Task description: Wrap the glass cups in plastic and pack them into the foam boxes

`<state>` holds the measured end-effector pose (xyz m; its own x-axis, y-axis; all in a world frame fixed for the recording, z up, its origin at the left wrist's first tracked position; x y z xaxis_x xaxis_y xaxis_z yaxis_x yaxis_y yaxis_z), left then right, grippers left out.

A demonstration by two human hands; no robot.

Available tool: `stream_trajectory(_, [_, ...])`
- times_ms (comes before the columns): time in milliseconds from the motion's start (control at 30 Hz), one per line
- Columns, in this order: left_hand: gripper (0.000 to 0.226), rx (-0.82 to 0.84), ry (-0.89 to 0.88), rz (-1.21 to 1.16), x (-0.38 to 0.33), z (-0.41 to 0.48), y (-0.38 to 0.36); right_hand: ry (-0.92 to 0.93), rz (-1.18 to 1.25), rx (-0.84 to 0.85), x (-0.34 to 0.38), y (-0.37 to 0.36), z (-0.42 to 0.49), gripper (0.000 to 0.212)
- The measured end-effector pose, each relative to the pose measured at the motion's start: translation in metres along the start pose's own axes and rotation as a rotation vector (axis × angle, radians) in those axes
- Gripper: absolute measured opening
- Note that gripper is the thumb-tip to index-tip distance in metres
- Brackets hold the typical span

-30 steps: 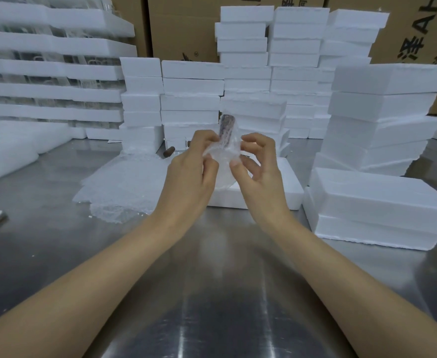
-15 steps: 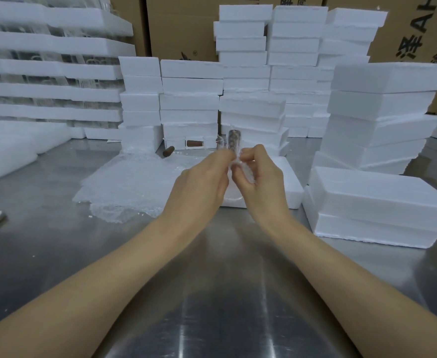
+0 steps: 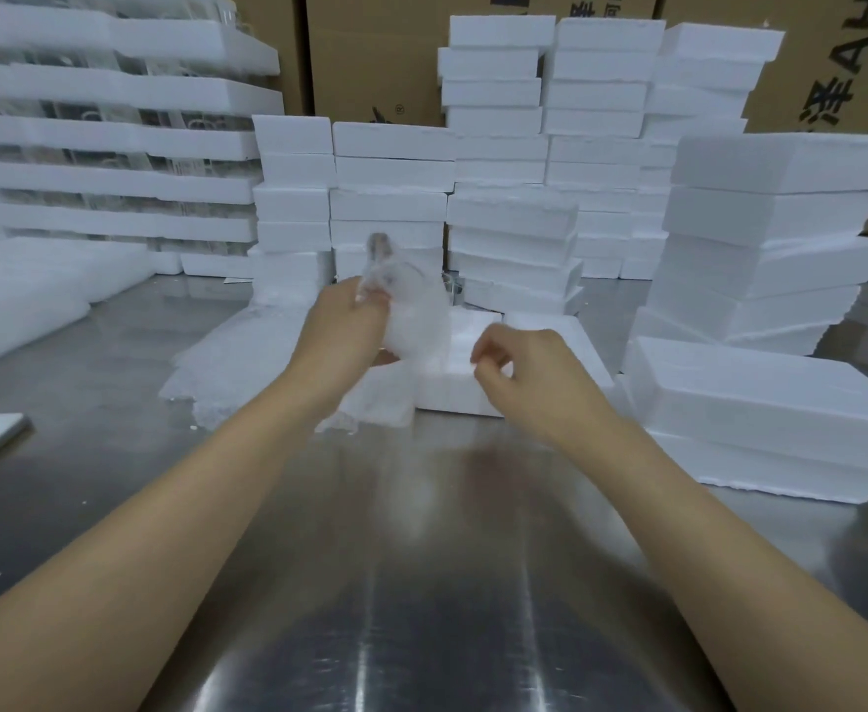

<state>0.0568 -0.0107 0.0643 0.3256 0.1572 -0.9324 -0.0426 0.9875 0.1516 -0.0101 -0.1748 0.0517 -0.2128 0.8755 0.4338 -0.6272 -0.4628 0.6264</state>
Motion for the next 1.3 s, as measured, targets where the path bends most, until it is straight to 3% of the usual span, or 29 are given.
stream_trajectory(67, [0.029, 0.125, 0.214, -0.067, 0.01, 0.0, -0.001, 0.045, -0.084, 0.077, 0.006, -0.008, -0.004, 0.019])
stream_trajectory(167, [0.042, 0.219, 0.32, 0.116, 0.024, -0.003, -0.003, 0.104, -0.054, 0.123, 0.014, -0.012, -0.008, 0.02])
stream_trajectory(233, [0.046, 0.19, 0.341, 0.127, 0.028, -0.002, -0.001, 0.118, -0.024, 0.164, 0.014, -0.015, -0.01, 0.022])
stream_trajectory(400, [0.028, 0.116, 0.367, 0.272, 0.039, 0.008, 0.014, 0.145, 0.039, 0.267, 0.014, -0.024, -0.012, 0.025])
stream_trajectory(567, [0.036, -0.096, 0.138, 0.61, 0.034, 0.026, 0.038, 0.217, 0.129, 0.33, 0.02, -0.029, -0.018, 0.032])
stream_trajectory(667, [0.018, -0.188, -0.031, 0.738, 0.026, 0.029, 0.047, 0.242, 0.201, 0.353, 0.028, -0.029, -0.019, 0.035])
stream_trajectory(767, [0.012, -0.263, -0.126, 0.696, 0.015, 0.027, 0.051, 0.181, 0.398, 0.329, 0.036, -0.026, -0.018, 0.035])
stream_trajectory(833, [0.011, -0.31, -0.209, 0.634, 0.003, 0.027, 0.053, 0.094, 0.503, 0.222, 0.033, -0.02, -0.015, 0.037])
stream_trajectory(900, [0.013, -0.336, -0.283, 0.537, -0.01, 0.025, 0.052, 0.062, 0.398, 0.154, 0.021, -0.016, -0.012, 0.046])
stream_trajectory(967, [0.017, -0.354, -0.356, 0.477, -0.02, 0.02, 0.05, 0.133, 0.158, 0.234, 0.012, -0.023, -0.013, 0.052])
stream_trajectory(1067, [0.028, -0.349, -0.445, 0.457, -0.028, 0.014, 0.045, 0.267, -0.009, 0.309, 0.012, -0.034, -0.018, 0.04])
stream_trajectory(1200, [0.018, -0.236, -0.382, 0.333, -0.025, 0.014, 0.036, 0.279, 0.032, 0.251, 0.018, -0.034, -0.016, 0.031])
stream_trajectory(1300, [0.011, -0.107, -0.386, 0.415, -0.019, 0.01, 0.021, 0.231, 0.132, 0.277, 0.019, -0.035, -0.017, 0.024])
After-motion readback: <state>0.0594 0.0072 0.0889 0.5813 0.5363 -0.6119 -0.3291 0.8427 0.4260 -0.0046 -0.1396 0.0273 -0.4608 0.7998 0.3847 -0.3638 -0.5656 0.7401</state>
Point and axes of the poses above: each hand's wrist, its own z-axis towards the middle knuckle, its own y-axis out of the back of the hand, x = y × z, the point moved 7 cm from there along z, towards the middle knuckle, and after that the axes turned 11 degrees about -x, right-handed, at the moved point
